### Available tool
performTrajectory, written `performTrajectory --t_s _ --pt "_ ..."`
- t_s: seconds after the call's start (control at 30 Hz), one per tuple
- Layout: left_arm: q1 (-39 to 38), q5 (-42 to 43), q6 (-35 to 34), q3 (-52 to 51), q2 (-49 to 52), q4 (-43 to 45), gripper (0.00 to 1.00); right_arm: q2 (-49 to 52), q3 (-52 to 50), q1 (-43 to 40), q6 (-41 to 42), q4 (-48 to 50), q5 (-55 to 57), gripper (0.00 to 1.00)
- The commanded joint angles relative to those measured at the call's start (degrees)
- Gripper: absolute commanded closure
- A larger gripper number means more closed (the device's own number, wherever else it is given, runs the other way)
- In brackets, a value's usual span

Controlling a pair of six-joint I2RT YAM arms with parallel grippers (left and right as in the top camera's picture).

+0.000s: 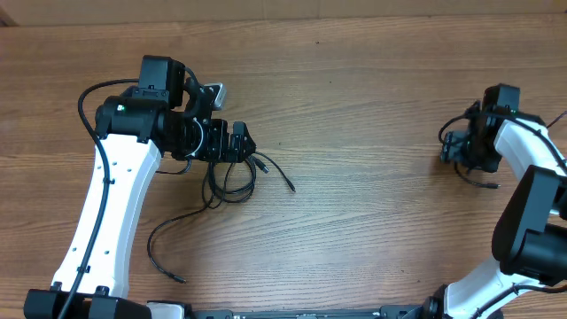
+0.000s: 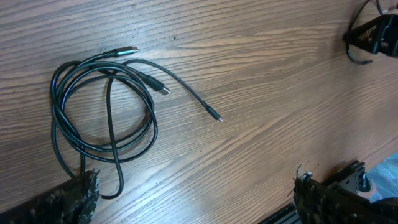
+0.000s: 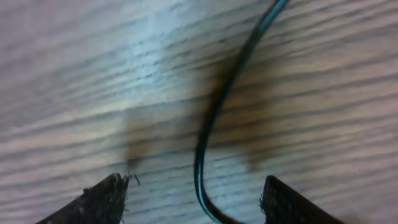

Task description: Untangle cables

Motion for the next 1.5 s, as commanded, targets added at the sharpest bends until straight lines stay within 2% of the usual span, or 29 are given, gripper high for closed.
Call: performTrajectory --t_s 0.0,0.03,0.13,0.2,0.27,0.43,0.6,0.73,0.87,0.93,1.03,1.17,1.37,1.4,1.47 --pt "-0.11 0.09 0.11 0.90 -0.66 0.15 0.00 -1.07 -3.65 0.00 -10.71 2.93 -0.96 0.35" --pt "-0.11 0.09 0.09 0.90 -0.66 0.15 0.01 -1.07 -4.48 0.00 -12.04 3.52 -0.94 0.38" --pt "-0.11 0.07 0.11 0.90 -0.66 0.15 0.00 -1.07 -7.10 0.00 -15.82 4.20 -0.92 0.54" --pt "-0.11 0.09 0.11 0.90 -0.66 0.15 0.00 -1.07 -8.35 0.00 -16.06 5.01 -0.92 0.70" --pt "-0.11 0.09 0.11 0.90 -0.66 0.15 0.00 -1.07 -9.22 -0.02 -16.87 5.64 -0.74 0.96" --pt "-0.11 0.09 0.09 0.90 -0.66 0.15 0.00 -1.07 -9.01 -0.98 -16.02 8.15 1.84 0.96" --pt "-0.11 0.09 0.11 0.90 -0.66 0.15 0.00 -1.11 -6.62 -4.79 -12.15 9.79 13.20 0.96" --pt "-0.11 0.07 0.11 0.90 -0.66 0.15 0.00 -1.14 -1.92 -9.22 -12.02 9.64 21.03 0.96" --pt "-0.11 0.09 0.11 0.90 -0.66 0.15 0.01 -1.14 6.01 -15.04 -12.04 10.40 21.90 0.96" --pt "-0.11 0.09 0.11 0.90 -0.66 0.15 0.01 -1.14 9.62 -17.22 -12.57 11.80 20.87 0.96" --pt "-0.11 0.09 0.11 0.90 -0.66 0.15 0.00 -1.14 13.97 -20.15 -18.16 16.50 18.29 0.96" --pt "-0.11 0.09 0.09 0.90 -0.66 0.15 0.00 -1.11 14.82 -22.56 -23.34 21.88 11.61 0.96" --pt "-0.11 0.09 0.11 0.90 -0.66 0.15 0.00 -0.94 14.51 -22.91 -10.01 19.63 -12.85 0.93" --pt "-0.11 0.09 0.09 0.90 -0.66 0.15 0.00 -0.94 13.94 -21.97 -6.05 18.51 -15.30 0.94" --pt "-0.11 0.07 0.09 0.90 -0.66 0.15 0.00 -0.94 13.53 -20.74 -4.26 15.67 -15.28 0.96"
